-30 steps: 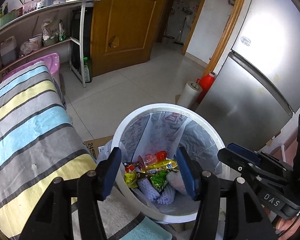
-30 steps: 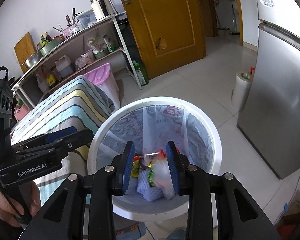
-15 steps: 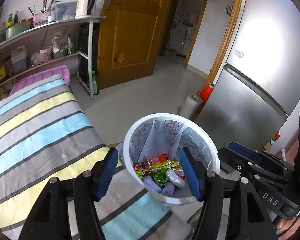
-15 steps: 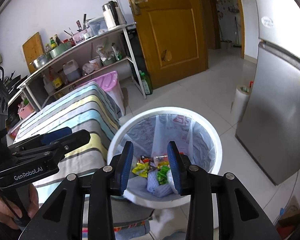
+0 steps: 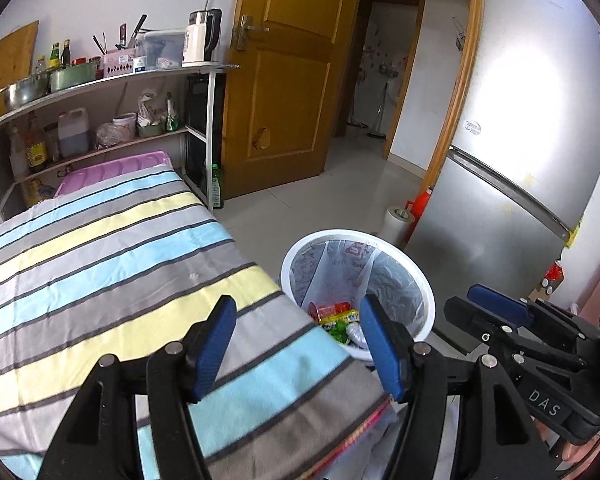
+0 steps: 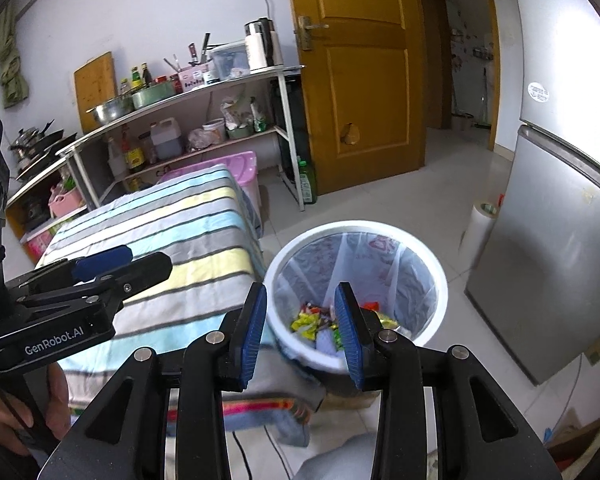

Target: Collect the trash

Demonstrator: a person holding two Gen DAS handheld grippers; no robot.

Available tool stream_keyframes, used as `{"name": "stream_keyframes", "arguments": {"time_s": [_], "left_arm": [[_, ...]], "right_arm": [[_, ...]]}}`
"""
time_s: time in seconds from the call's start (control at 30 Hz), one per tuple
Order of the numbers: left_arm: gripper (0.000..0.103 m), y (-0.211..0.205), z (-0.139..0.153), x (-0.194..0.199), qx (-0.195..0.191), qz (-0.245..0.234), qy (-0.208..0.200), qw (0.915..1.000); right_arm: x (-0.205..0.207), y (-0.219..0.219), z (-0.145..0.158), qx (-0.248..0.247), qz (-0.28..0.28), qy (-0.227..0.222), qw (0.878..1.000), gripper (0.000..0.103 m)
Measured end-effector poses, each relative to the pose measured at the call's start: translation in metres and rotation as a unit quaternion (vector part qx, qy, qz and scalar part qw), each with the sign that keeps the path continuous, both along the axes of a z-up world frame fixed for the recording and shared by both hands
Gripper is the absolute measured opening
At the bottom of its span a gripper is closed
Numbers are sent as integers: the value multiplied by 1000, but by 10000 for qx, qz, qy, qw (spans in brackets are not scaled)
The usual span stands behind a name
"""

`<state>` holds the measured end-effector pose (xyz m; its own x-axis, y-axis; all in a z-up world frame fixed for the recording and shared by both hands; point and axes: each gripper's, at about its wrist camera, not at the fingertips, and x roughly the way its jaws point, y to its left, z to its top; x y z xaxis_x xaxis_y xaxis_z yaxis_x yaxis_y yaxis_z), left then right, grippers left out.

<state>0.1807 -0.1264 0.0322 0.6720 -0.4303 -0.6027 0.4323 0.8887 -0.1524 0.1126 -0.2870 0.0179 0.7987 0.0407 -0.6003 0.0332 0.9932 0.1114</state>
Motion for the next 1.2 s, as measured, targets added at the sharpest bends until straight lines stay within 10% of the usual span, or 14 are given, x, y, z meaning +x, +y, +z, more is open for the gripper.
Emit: {"name": "stream_keyframes", "arguments": {"time_s": [1.2], "left_arm": [[67,24,-21,-91,-61,-67,29,10000]], "right_arm": [[-73,29,-13,-115,117,-15,9999,37]]}}
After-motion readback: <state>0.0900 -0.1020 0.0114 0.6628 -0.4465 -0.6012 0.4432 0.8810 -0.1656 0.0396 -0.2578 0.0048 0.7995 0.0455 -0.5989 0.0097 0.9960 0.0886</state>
